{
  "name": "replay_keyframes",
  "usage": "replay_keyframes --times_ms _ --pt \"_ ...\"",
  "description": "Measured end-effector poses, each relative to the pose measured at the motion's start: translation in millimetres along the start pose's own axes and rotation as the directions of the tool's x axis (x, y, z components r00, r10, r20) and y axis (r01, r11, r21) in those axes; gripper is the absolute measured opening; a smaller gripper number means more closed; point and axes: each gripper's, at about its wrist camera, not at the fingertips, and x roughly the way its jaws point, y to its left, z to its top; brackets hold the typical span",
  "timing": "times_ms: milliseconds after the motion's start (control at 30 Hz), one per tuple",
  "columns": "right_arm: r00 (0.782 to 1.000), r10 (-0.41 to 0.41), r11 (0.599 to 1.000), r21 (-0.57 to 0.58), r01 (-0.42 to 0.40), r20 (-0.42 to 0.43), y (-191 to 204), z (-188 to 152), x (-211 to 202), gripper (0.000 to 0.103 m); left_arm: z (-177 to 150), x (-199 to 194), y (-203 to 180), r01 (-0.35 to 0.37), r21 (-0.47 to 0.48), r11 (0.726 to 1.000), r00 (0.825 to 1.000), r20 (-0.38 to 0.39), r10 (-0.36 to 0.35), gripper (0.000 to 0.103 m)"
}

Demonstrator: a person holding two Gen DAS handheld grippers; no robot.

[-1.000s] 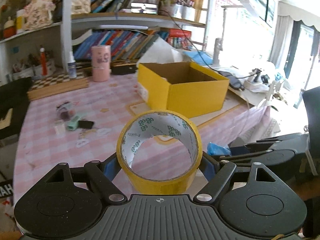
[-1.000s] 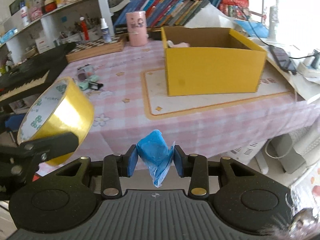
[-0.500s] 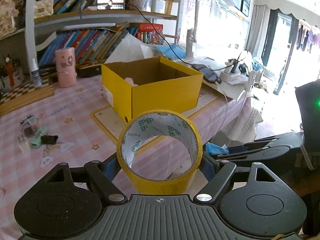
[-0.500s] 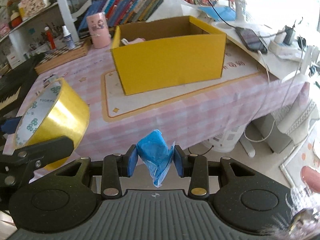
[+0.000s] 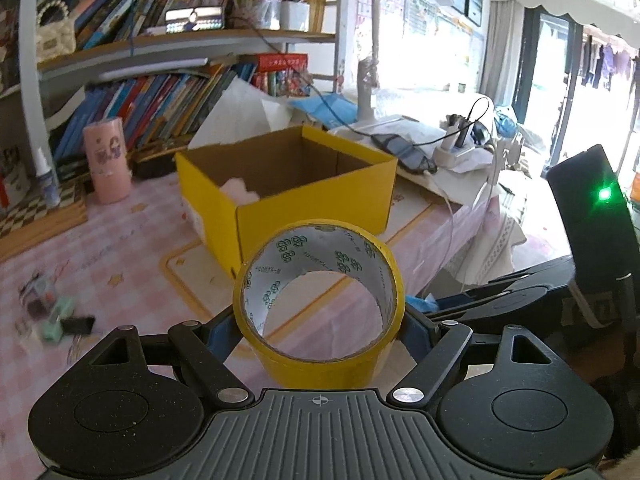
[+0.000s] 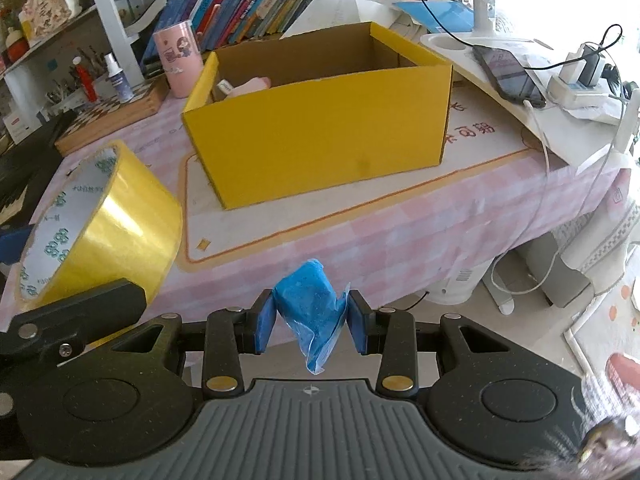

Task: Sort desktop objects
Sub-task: 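Carry the tape roll in the left tool and blue block in the right tool over the yellow box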

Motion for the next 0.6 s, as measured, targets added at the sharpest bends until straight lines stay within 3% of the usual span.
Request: replay_keyframes --times_ms 133,333,600 --pt "1.0 0.006 1.0 0.006 -0.006 0.027 -15.5 15.7 5.0 0.035 15.9 12.2 -4.7 0.008 0.015 1.0 0.999 0.039 -0.008 0.083" --pt "0.991 -0.018 1.0 0.014 0.016 0.134 -44.2 47.9 1.3 0.036 48.3 32.5 -14.8 -0.001 0.043 0.999 0.993 0.12 -0.004 0.083" --pt "0.97 -0.009 1.0 -0.013 0.013 0.245 -77.1 98.2 5.2 0.035 95.3 62.3 -19.2 -0.081 0.033 0.996 0.973 0.217 0.072 0.083"
